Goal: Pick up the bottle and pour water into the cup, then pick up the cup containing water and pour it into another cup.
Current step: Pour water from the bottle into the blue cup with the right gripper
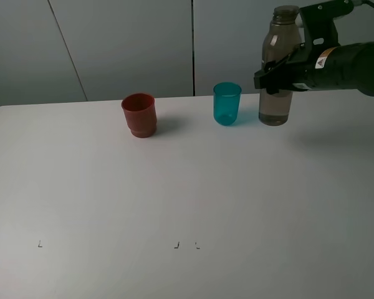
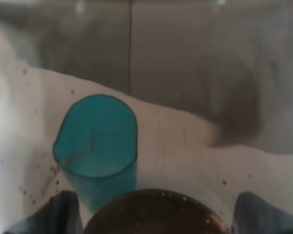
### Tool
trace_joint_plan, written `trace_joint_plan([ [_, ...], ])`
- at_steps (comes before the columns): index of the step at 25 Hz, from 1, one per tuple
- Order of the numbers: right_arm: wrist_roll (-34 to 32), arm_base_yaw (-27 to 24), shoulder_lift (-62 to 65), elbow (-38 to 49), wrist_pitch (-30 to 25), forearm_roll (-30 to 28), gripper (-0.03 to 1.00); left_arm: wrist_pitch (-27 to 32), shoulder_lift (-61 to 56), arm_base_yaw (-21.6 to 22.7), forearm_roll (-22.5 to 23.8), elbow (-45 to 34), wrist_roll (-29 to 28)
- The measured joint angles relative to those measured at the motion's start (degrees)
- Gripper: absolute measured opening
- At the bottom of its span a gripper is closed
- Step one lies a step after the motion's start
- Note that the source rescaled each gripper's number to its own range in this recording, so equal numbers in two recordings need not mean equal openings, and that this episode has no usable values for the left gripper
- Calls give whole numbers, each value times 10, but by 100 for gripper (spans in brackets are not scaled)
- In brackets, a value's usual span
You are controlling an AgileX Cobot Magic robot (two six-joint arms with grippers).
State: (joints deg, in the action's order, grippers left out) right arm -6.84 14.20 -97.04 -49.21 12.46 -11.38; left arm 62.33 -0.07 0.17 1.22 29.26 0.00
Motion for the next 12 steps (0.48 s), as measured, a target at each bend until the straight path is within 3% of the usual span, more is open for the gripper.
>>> trace_joint_plan([
  [6, 20, 0, -54, -78, -52, -3, 0, 0, 0, 0, 0, 0, 0],
  [12, 31, 0, -84, -145, -100, -46, 0, 0, 0, 0, 0, 0, 0],
])
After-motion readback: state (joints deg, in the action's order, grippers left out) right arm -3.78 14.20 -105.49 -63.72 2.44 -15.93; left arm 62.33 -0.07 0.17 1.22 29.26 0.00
